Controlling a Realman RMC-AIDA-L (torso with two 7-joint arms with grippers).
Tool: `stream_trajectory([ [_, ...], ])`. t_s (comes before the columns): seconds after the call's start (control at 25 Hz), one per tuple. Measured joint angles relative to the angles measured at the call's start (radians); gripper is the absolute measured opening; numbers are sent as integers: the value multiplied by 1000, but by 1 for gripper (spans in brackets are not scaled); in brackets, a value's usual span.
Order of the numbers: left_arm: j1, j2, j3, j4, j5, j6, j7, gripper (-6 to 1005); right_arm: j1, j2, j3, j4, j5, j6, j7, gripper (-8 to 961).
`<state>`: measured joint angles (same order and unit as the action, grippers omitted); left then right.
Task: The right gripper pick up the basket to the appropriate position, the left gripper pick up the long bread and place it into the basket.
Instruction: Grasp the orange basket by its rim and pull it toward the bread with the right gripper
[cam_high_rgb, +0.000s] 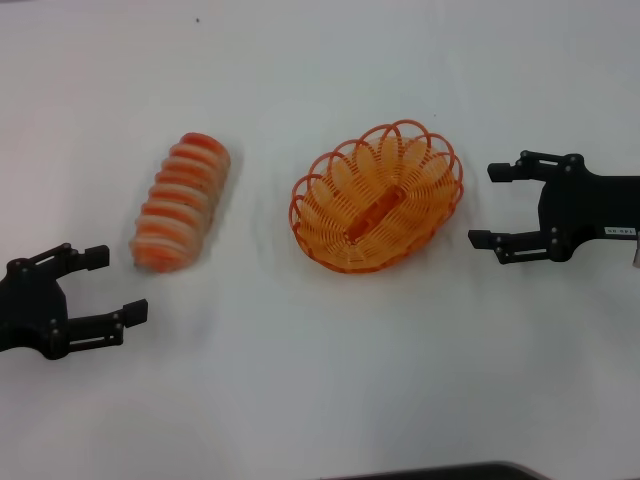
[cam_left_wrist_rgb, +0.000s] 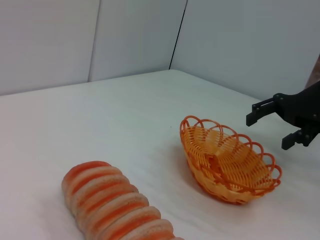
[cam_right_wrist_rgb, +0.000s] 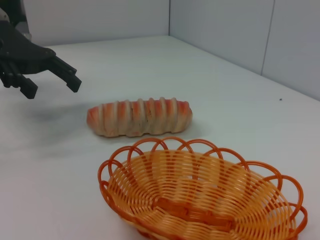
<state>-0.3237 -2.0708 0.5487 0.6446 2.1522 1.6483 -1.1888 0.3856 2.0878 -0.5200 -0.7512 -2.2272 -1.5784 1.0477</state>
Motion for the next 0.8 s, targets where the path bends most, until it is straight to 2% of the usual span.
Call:
stream_trajectory([
  [0.28, 0, 0, 1, 0, 0, 1, 0, 932, 2, 0, 8, 10, 2, 0, 4, 916],
  [0.4, 0, 0, -1, 0, 0, 2, 0, 930, 5, -1, 28, 10, 27, -8, 63, 916],
  [0.6, 0, 0, -2, -2, 0, 4, 0, 929, 28, -15, 34, -33, 80, -86, 300, 915],
  [0.72, -1, -1, 0, -4, 0, 6, 0, 928, 63, -19, 34, -90, 76, -88, 539, 914],
  [0.8, -1, -1, 0, -3, 0, 11, 0, 927, 91, -29, 27, -114, 55, -73, 716, 914],
])
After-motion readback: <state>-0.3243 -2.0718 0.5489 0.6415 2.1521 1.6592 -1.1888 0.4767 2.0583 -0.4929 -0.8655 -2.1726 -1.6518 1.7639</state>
